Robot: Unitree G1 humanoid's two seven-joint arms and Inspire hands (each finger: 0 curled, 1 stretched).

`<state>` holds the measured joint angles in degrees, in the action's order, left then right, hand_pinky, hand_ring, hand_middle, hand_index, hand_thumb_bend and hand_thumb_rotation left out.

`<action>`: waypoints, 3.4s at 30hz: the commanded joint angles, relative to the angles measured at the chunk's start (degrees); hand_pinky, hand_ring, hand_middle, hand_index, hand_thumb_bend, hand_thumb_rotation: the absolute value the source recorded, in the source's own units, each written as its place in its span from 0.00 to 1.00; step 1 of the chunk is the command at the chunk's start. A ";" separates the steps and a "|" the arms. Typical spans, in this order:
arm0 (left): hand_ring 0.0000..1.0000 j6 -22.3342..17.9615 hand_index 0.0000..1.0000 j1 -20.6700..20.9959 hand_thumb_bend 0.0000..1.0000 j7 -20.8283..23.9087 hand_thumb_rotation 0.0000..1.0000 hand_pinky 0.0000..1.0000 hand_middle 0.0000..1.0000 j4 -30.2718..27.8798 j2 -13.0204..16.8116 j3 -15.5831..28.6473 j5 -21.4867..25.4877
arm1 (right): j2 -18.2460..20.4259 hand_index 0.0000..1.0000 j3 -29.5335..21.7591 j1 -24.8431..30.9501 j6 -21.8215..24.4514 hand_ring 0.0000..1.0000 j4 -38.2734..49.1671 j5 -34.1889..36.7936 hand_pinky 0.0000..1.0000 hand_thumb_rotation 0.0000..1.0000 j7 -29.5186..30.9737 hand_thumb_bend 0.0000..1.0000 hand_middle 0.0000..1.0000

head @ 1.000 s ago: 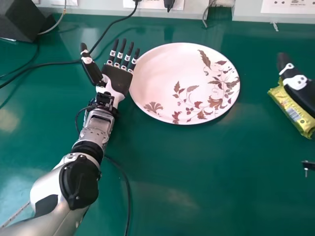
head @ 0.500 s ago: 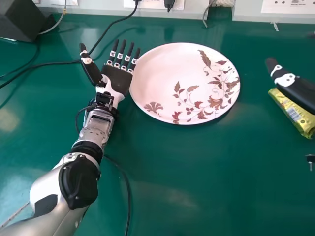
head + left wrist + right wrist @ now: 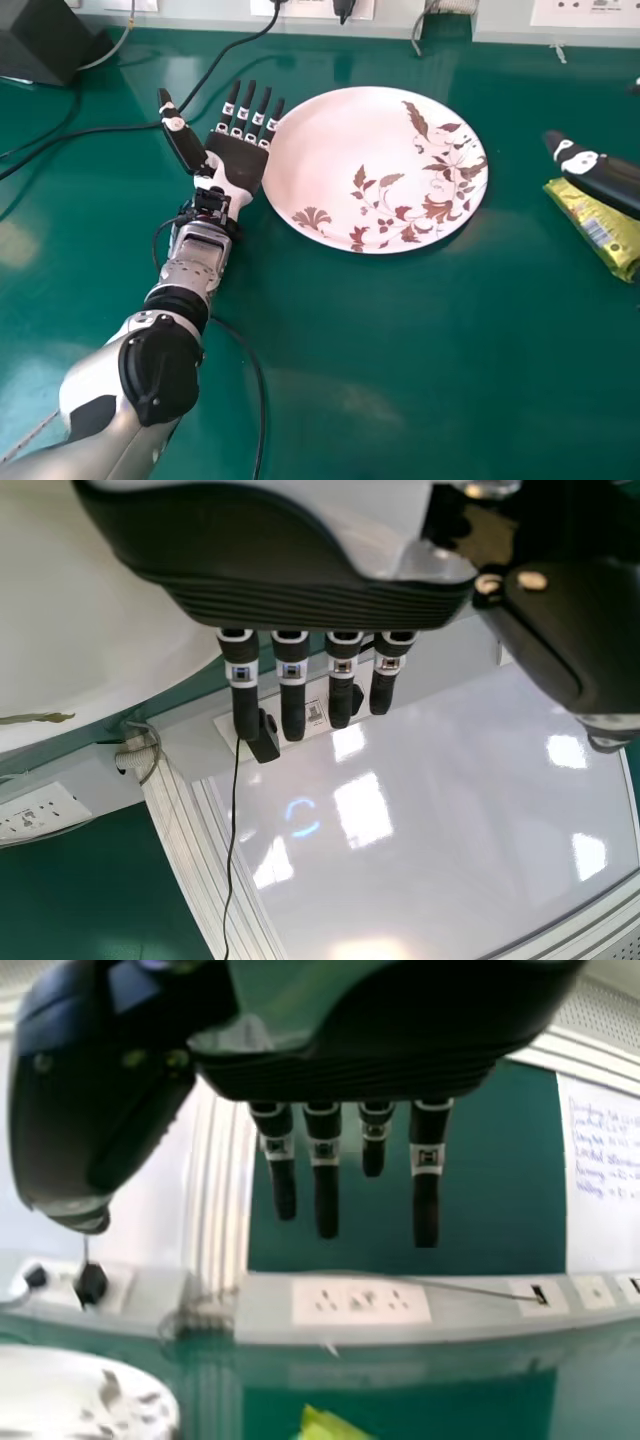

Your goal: Pick up biscuit and place it in the plate

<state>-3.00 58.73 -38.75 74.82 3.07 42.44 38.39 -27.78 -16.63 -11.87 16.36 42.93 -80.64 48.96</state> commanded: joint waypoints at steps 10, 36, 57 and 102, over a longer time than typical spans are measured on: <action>0.91 0.57 0.98 -0.41 1.00 -0.76 0.60 0.89 0.97 0.65 0.67 0.66 0.32 | -4.05 0.84 -0.60 -2.08 0.35 0.73 -7.40 0.57 0.59 0.19 0.22 0.91 0.79; 0.90 1.40 0.98 -0.56 1.00 -1.37 0.56 0.95 0.97 0.67 0.99 0.90 0.50 | -9.84 0.87 0.75 0.12 1.62 0.77 -17.32 7.11 0.61 0.19 -5.71 0.95 0.84; 0.92 1.05 1.00 -0.70 1.00 -3.38 0.76 0.93 0.97 0.83 1.18 0.90 0.18 | -10.94 0.90 2.65 2.69 2.73 0.81 -20.10 11.69 0.63 0.38 -9.49 0.95 0.90; 0.96 2.54 1.00 -0.76 1.00 -9.78 0.70 1.00 1.00 0.95 1.40 2.55 1.72 | -16.62 1.00 6.34 5.29 7.29 0.97 -27.29 20.71 0.81 0.43 -9.32 1.00 1.00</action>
<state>-0.85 58.72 -47.94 75.21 4.09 44.15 39.45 -43.49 -10.76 -7.48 23.61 16.35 -60.84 40.31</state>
